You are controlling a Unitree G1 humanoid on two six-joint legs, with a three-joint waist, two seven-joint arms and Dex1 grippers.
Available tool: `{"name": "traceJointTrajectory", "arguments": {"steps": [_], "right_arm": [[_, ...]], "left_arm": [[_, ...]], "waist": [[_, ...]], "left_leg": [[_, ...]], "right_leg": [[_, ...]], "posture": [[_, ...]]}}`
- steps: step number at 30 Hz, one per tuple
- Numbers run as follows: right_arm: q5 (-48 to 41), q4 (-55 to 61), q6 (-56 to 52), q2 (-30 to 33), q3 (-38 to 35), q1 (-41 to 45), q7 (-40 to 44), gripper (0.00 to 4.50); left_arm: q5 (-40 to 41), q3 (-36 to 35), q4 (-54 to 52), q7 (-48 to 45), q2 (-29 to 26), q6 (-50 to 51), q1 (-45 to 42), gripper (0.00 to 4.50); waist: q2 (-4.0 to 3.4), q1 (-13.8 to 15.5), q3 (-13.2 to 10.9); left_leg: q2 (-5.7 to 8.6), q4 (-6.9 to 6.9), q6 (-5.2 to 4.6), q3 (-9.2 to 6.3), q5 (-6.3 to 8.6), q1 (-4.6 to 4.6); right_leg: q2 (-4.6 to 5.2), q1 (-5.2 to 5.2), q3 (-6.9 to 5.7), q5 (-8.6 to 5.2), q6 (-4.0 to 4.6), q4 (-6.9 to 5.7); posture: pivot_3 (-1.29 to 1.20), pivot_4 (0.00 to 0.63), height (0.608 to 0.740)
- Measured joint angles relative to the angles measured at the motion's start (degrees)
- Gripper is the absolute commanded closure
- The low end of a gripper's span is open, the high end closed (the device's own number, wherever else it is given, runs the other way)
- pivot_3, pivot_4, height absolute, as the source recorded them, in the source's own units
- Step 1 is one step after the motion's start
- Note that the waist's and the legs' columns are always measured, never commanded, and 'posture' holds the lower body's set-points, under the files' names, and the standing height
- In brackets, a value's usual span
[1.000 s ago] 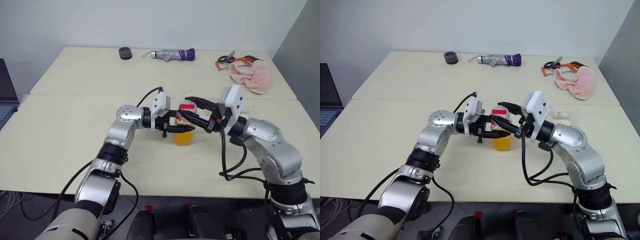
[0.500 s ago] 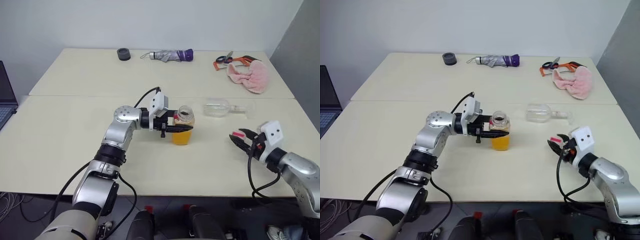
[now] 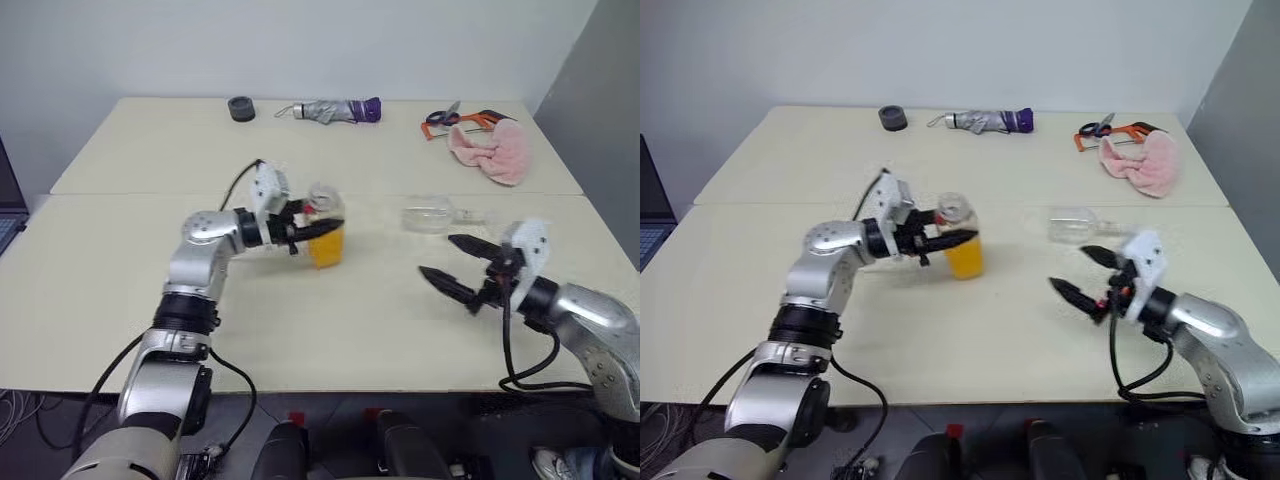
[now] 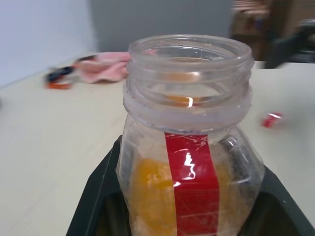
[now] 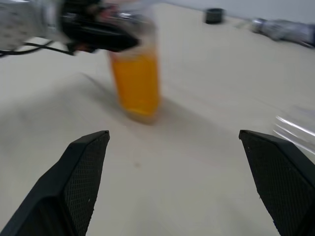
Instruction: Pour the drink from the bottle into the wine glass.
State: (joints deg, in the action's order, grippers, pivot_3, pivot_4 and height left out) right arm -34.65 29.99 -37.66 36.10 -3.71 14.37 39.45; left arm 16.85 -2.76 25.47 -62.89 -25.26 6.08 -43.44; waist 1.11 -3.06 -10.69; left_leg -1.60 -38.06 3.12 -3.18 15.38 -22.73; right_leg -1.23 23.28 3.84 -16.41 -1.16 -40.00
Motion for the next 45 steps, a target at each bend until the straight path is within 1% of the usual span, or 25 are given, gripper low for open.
{"name": "traceJointTrajectory", "arguments": {"steps": [2, 4, 6, 9, 10, 12, 15, 19, 21, 22, 26, 28, 32, 36, 39, 45], "right_arm": [[1.4, -0.5, -0.5, -2.2, 5.9, 6.6, 0.2, 0.00], [3.7, -3.5, -0.5, -6.1, 10.9, 12.6, -0.2, 0.00], [5.4, -5.7, -0.4, -7.7, 13.5, 15.1, -0.6, 0.00], [9.1, -12.2, -0.2, -12.7, 17.6, 20.5, -1.6, 0.00], [10.7, -15.1, -0.1, -15.2, 19.2, 23.1, -2.3, 0.00], [12.8, -18.5, 0.5, -18.2, 21.2, 25.9, -2.9, 0.00], [15.5, -21.9, 1.7, -20.3, 22.6, 27.8, -3.3, 0.00], [17.9, -24.1, 2.4, -21.2, 23.1, 27.9, -3.2, 0.00], [18.2, -24.1, 2.5, -21.5, 23.1, 27.9, -3.1, 0.00], [18.3, -24.1, 2.5, -21.6, 23.1, 27.9, -3.1, 0.00], [18.3, -24.0, 2.4, -21.7, 23.0, 27.9, -2.9, 0.00], [18.3, -24.0, 2.3, -21.7, 23.0, 27.9, -2.9, 0.00], [18.3, -22.4, 1.9, -21.4, 22.9, 27.4, -2.9, 0.00], [18.3, -19.9, 1.4, -20.2, 22.9, 24.7, -2.9, 0.00], [18.4, -17.2, 1.2, -18.3, 22.9, 21.7, -3.0, 0.00], [22.0, -10.6, 3.6, -14.0, 22.0, 14.8, -4.6, 0.00]], "left_arm": [[-1.0, -2.6, 2.1, 5.1, -2.2, -0.8, 0.3, 2.68], [-2.4, -5.1, 4.7, 11.0, -4.0, -2.3, 1.1, 2.68], [-3.0, -6.5, 6.2, 14.3, -4.5, -3.0, 1.4, 2.68], [-4.0, -9.0, 9.2, 20.8, -5.5, -3.9, 2.0, 2.68], [-4.2, -10.0, 10.4, 23.3, -5.7, -4.0, 2.0, 2.68], [-4.2, -11.0, 11.1, 26.3, -5.7, -4.2, 2.0, 2.68], [-3.6, -12.2, 12.6, 28.8, -5.7, -4.3, 1.8, 2.68], [-3.3, -13.0, 15.8, 31.0, -5.7, -5.1, 0.4, 2.68], [-3.3, -13.1, 17.2, 31.9, -5.9, -5.7, -0.1, 1.96], [-3.4, -13.2, 17.8, 32.5, -5.9, -5.9, -0.3, 1.75], [-3.9, -13.2, 21.5, 33.8, -5.9, -6.2, 0.1, 0.55], [-4.1, -13.2, 22.2, 34.1, -5.8, -6.4, 0.2, 0.04], [-4.5, -12.8, 21.4, 34.8, -5.6, -8.0, 1.2, 0.04], [-4.8, -12.7, 18.7, 36.1, -4.7, -9.1, 4.8, 0.04], [-4.9, -12.7, 14.6, 37.4, -4.3, -9.4, 9.0, 0.04], [-5.1, -13.0, -1.8, 41.5, -1.1, -8.7, 22.8, 0.04]], "waist": [[0.00, -0.3, 0.0], [0.00, -0.2, 0.0], [0.01, 0.1, 0.0], [0.02, 0.7, 0.0], [0.03, 0.7, 0.0], [0.04, 1.0, 0.0], [0.08, 1.3, 0.0], [0.11, 1.2, 0.1], [0.11, 1.2, 0.1], [0.11, 1.2, 0.1], [0.11, 0.9, 0.1], [0.11, 1.0, 0.1], [0.11, 1.1, 0.1], [0.12, 1.1, 0.1], [0.12, 1.1, 0.1], [0.12, 1.1, 0.1]], "left_leg": [[-0.01, 0.01, 0.00, -0.01, 0.00, 0.03], [-0.03, 0.01, 0.00, -0.06, 0.00, -0.02], [0.03, -0.01, 0.01, -0.11, 0.00, -0.13], [0.03, -0.01, 0.01, -0.09, 0.00, -0.21], [0.03, -0.02, 0.01, -0.07, 0.00, -0.21], [0.03, -0.02, 0.01, -0.09, 0.00, -0.22], [0.04, -0.02, 0.01, -0.10, 0.00, -0.22], [0.07, -0.02, 0.01, -0.08, -0.01, -0.16], [0.07, -0.02, 0.02, -0.08, -0.01, -0.12], [0.07, -0.02, 0.03, -0.08, -0.01, -0.11], [0.06, -0.02, 0.03, -0.10, -0.02, -0.13], [0.06, -0.02, 0.03, -0.12, -0.02, -0.19], [0.05, 0.01, 0.03, -0.10, -0.01, -0.20], [0.03, 0.01, 0.03, -0.08, -0.01, -0.21], [-0.02, 0.02, 0.03, -0.09, -0.01, -0.21], [-0.06, 0.04, 0.03, -0.09, -0.01, -0.20]], "right_leg": [[-0.01, 0.00, 0.00, 0.00, 0.01, -0.01], [0.00, 0.01, -0.06, 0.01, 0.01, 0.01], [0.14, 0.07, -0.16, 0.01, 0.02, 0.02], [0.42, 0.13, -0.17, 0.01, 0.02, 0.03], [0.46, 0.15, -0.15, 0.02, 0.01, 0.03], [0.51, 0.15, -0.19, 0.02, 0.01, 0.03], [0.53, 0.14, -0.22, 0.02, 0.02, 0.02], [0.49, 0.14, -0.22, 0.03, 0.02, -0.06], [0.45, 0.14, -0.22, 0.03, 0.03, -0.10], [0.43, 0.14, -0.22, 0.03, 0.03, -0.11], [0.39, 0.17, -0.25, 0.04, 0.05, -0.13], [0.39, 0.22, -0.28, 0.04, 0.06, -0.12], [0.45, 0.22, -0.26, 0.04, 0.06, -0.09], [0.52, 0.22, -0.24, 0.05, 0.06, -0.07], [0.58, 0.22, -0.22, 0.04, 0.06, -0.06], [0.72, 0.20, -0.18, 0.04, 0.05, -0.04]], "posture": [[0.00, 0.150, 0.740], [0.00, 0.150, 0.740], [0.00, 0.150, 0.740], [0.00, 0.150, 0.740], [0.00, 0.150, 0.740], [0.00, 0.150, 0.740], [0.00, 0.150, 0.740], [0.00, 0.150, 0.740], [0.00, 0.150, 0.740], [0.00, 0.150, 0.740], [0.00, 0.150, 0.740], [0.00, 0.150, 0.740], [0.00, 0.150, 0.740], [0.00, 0.150, 0.740], [0.00, 0.150, 0.740], [0.00, 0.150, 0.740]]}}
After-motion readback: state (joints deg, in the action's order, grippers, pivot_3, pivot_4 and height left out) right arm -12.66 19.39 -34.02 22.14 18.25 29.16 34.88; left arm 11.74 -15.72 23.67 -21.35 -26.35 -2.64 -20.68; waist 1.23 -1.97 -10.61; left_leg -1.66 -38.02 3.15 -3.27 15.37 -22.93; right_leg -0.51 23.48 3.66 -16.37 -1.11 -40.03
